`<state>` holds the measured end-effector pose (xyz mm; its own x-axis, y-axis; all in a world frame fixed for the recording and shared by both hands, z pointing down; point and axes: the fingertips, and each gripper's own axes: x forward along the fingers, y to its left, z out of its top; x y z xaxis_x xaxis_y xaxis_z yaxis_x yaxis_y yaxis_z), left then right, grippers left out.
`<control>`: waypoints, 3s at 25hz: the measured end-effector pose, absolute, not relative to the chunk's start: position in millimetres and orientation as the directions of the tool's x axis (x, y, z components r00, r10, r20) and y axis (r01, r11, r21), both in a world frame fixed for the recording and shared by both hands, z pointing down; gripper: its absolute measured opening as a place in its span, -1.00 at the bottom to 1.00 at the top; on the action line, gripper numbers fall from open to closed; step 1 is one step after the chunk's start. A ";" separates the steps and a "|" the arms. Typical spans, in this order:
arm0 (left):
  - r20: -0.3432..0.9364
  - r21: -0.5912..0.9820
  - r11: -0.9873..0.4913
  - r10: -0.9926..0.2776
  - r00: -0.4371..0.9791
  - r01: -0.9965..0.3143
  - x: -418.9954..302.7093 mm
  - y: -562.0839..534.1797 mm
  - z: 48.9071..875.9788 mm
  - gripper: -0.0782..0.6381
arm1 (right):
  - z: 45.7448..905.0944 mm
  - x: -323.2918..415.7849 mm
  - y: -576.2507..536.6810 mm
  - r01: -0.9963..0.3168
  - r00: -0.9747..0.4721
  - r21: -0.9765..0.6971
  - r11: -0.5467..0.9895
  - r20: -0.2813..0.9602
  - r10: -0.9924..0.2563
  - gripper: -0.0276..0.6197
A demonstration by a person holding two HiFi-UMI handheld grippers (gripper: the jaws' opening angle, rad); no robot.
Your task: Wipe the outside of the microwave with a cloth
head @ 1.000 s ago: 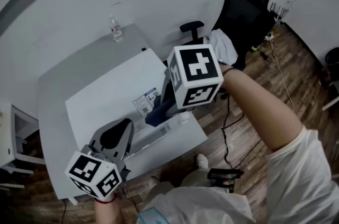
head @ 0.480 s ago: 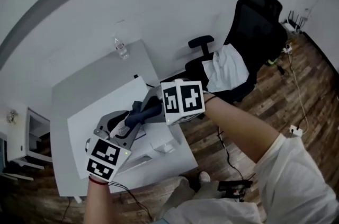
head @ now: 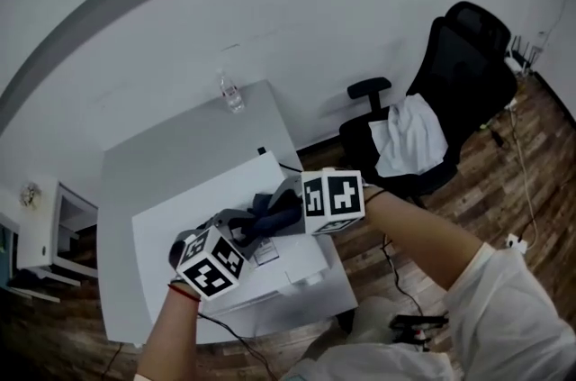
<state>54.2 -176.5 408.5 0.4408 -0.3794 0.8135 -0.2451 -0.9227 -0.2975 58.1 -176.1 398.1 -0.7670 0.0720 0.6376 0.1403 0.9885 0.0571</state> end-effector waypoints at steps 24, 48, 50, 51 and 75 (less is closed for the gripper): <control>0.935 -0.174 -0.931 -0.259 0.242 -0.321 56.2 -179.7 410.9 -0.58 | 378.9 95.0 -178.6 0.344 -0.683 0.000 0.939 0.687 0.250 -0.18; 0.970 -0.129 -0.986 -0.103 -0.218 -0.108 117.9 -278.3 408.6 -0.61 | 447.3 128.9 -296.6 0.134 -0.873 0.101 0.986 0.483 0.069 -0.64; 0.968 -0.095 -0.991 -0.069 -0.239 -0.096 119.2 -279.7 413.9 -0.61 | 453.7 124.6 -298.4 0.159 -0.872 0.101 0.982 0.480 0.092 -0.64; 0.969 -0.085 -0.992 -0.060 -0.238 -0.096 119.9 -281.3 415.8 -0.61 | 455.9 123.8 -300.0 0.162 -0.877 0.097 0.982 0.471 0.098 -0.64; 0.963 0.049 -0.984 0.093 -0.254 -0.172 137.9 -271.8 435.3 -0.63 | 488.0 118.2 -287.3 0.122 -0.944 -0.100 0.988 0.297 0.146 -0.66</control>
<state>137.9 -271.8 435.3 -0.2542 0.0927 0.9627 -0.1719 -0.9839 0.0493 118.2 -287.3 488.0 -0.9437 0.1462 0.2967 0.1216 0.9876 -0.0998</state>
